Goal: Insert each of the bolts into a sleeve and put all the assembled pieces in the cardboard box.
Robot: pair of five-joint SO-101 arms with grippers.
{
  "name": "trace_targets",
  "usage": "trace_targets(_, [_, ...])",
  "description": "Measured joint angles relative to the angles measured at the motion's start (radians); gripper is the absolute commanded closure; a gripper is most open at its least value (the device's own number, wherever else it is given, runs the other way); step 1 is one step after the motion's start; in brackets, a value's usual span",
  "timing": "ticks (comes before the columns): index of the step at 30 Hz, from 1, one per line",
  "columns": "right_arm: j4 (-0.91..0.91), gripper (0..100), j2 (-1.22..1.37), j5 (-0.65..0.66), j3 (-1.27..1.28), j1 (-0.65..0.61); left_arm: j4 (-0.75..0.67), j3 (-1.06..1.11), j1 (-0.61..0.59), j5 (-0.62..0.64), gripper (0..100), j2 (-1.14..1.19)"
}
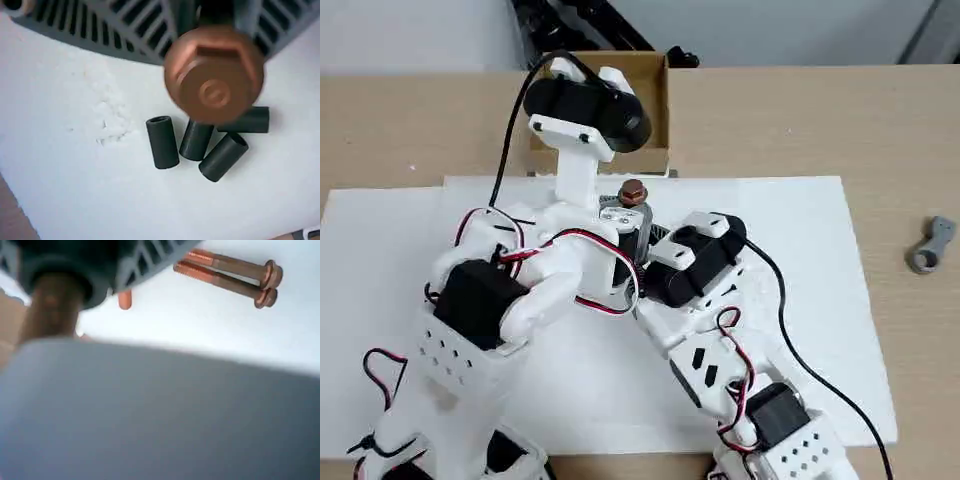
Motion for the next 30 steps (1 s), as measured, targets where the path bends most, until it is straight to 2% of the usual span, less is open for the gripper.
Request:
trace_targets(9, [-0.002,99.4,-0.003,0.003,-0.005,-0.003,0.061,0.005,-0.02,0.066,80,0.015])
trace_targets(14, [-0.002,99.5,-0.003,0.002,-0.005,0.0,0.15,-0.109,-0.029,0.107,79,0.015])
trace_targets(18, [-0.002,99.5,0.031,0.002,-0.031,0.02,0.209,-0.269,-0.135,0.078,83,0.015])
trace_targets(22, [-0.002,99.5,0.169,0.0,-0.173,0.112,0.262,-0.422,-0.275,0.054,92,0.015])
trace_targets(26, [-0.002,99.5,0.373,-0.002,-0.379,0.143,0.269,-0.411,-0.404,0.046,96,0.015])
trace_targets(30, [-0.002,99.5,0.615,-0.002,-0.566,0.146,0.269,-0.327,-0.482,0.021,97,0.017])
